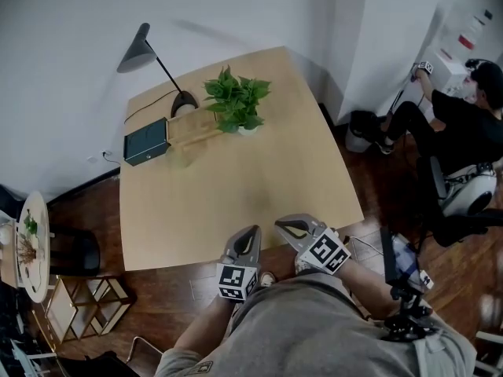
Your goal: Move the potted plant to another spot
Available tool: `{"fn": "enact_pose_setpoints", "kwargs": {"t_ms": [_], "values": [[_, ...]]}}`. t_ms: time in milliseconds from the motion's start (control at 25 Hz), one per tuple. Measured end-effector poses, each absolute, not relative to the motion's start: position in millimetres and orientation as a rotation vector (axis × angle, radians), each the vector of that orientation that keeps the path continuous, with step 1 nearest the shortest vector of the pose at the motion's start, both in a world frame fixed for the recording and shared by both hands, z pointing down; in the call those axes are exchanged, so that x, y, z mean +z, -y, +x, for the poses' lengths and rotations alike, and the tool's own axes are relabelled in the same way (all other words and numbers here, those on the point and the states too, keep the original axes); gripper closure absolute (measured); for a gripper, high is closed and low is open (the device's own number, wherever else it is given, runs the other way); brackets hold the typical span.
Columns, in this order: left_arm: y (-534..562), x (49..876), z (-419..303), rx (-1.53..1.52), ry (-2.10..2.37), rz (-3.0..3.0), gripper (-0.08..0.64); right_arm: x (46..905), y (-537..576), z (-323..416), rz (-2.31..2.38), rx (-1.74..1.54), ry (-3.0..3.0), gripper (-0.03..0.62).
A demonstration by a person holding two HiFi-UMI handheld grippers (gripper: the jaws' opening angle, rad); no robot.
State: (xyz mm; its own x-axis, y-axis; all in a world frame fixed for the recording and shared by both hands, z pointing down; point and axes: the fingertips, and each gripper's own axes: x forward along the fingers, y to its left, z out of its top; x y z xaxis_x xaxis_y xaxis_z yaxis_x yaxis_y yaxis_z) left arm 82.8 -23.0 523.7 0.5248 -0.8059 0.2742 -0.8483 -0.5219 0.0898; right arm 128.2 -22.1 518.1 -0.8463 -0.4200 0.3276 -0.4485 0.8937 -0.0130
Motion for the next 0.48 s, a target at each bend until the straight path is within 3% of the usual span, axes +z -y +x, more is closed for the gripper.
{"fn": "enact_pose_setpoints", "kwargs": {"t_ms": [480], "values": [[23,527,70,0.317,1.407,2.558,0.56,521,27,117,0.637,0.129,2.722,0.588]]}}
